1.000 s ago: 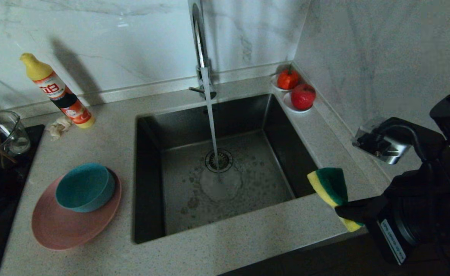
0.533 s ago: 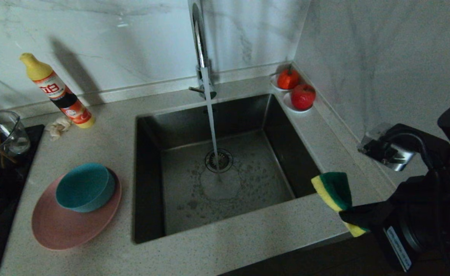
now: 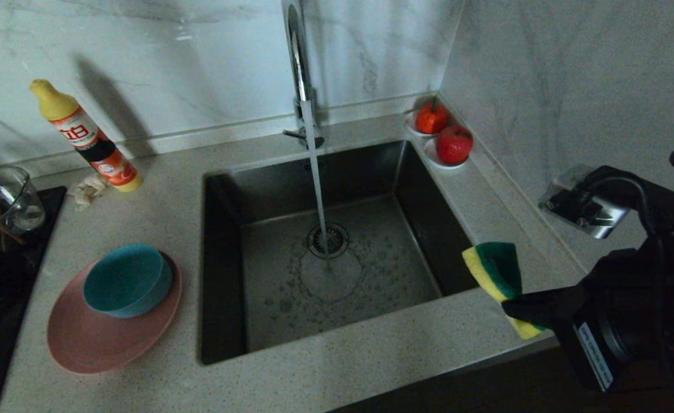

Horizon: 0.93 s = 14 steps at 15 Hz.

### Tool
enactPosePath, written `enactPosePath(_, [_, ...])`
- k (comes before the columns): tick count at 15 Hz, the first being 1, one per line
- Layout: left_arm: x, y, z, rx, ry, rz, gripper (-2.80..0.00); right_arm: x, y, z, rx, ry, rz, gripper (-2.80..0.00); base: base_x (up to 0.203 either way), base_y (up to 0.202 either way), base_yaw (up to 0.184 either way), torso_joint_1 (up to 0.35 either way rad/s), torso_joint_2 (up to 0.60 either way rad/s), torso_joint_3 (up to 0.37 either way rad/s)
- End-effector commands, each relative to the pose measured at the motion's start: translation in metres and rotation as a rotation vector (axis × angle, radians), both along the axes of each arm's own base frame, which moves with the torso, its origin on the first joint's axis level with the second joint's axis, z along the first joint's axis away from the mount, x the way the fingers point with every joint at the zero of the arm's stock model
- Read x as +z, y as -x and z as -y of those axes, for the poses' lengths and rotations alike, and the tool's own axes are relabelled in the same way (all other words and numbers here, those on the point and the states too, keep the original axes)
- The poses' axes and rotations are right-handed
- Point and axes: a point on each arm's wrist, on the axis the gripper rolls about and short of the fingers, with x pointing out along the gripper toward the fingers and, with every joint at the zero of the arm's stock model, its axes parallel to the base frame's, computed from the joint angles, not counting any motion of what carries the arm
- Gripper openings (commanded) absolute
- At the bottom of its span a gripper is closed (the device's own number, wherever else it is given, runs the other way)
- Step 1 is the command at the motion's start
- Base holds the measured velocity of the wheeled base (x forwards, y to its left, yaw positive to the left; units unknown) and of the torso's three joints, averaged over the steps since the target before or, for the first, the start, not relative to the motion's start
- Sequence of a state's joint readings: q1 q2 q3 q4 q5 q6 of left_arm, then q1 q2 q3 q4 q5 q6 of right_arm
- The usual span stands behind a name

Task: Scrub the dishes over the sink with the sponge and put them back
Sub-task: Pick up a bowl and the sponge

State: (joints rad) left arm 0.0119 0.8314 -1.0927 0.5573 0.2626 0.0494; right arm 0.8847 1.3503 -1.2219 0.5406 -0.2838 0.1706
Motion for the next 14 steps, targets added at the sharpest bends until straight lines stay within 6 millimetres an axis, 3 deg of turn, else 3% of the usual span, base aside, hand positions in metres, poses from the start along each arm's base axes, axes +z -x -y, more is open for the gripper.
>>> enactPosePath(1, [-0.004,-0.090,-0.003,0.043,-0.007,-0.249,0.00,-0.004,-0.004,-0.005,-0.001,0.016,-0.013,-2.80,0.000,0.000,0.000,0.000,0.00,0.000])
enactPosePath(4, [-0.023,-0.155,-0.007,0.109,0.034,-0.353,0.00,-0.005,-0.006,-0.007,-0.001,0.024,-0.016,-2.80,0.000,0.000,0.000,0.000,0.00,0.000])
enactPosePath(8, [-0.058,-0.211,-0.014,0.215,0.160,-0.425,0.00,-0.009,-0.013,-0.015,-0.004,0.041,-0.032,-2.80,0.000,0.000,0.000,0.000,0.00,0.000])
enactPosePath(11, [-0.075,-0.228,-0.039,0.274,0.281,-0.434,0.00,-0.012,-0.018,-0.021,-0.011,0.052,-0.041,-2.80,0.000,0.000,0.000,0.000,0.00,0.000])
enactPosePath(14, [-0.082,-0.233,-0.045,0.257,0.356,-0.439,0.00,-0.014,-0.021,-0.024,-0.014,0.059,-0.048,-2.80,0.000,0.000,0.000,0.000,0.00,0.000])
